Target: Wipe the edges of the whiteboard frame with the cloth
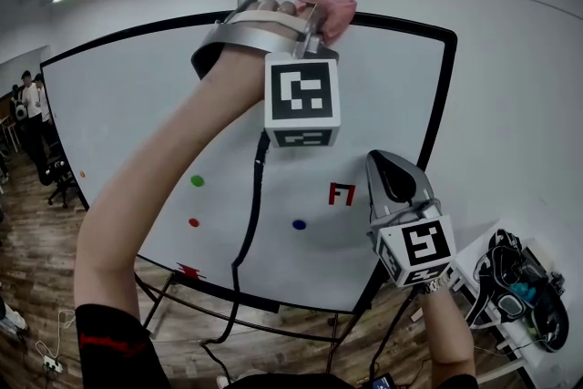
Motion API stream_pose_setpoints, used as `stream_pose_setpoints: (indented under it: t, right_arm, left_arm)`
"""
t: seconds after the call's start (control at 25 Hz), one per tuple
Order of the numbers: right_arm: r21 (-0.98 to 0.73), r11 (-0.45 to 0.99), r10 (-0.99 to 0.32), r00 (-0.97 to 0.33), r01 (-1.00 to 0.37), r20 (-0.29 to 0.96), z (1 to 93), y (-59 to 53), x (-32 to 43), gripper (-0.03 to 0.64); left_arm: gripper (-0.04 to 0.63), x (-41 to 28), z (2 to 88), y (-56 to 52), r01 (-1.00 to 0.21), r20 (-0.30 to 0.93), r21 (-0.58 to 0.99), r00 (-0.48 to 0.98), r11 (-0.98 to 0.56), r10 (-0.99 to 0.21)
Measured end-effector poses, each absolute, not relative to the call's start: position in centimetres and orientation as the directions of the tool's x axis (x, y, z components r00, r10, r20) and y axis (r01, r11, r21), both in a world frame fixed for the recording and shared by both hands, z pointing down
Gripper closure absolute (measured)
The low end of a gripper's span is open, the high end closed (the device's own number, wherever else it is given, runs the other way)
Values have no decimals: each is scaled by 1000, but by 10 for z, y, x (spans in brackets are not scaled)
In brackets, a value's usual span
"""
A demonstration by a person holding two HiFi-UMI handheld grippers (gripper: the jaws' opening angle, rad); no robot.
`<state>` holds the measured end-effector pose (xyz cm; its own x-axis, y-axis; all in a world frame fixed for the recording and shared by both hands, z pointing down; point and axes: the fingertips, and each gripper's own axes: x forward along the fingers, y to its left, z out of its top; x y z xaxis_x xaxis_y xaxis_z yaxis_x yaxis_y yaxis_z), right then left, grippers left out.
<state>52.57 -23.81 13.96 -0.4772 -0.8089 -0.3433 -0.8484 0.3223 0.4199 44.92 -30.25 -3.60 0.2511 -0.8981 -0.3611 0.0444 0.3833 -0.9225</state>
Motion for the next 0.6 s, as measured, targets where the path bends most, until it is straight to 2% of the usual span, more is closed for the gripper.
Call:
stream_pose_setpoints:
  t: [0.6]
  right_arm:
    - [410, 292, -828, -443, -864, -345, 144, -234, 558, 615]
  left_arm:
    - [551, 495, -36, -294, 37, -361, -921, 297, 389, -884]
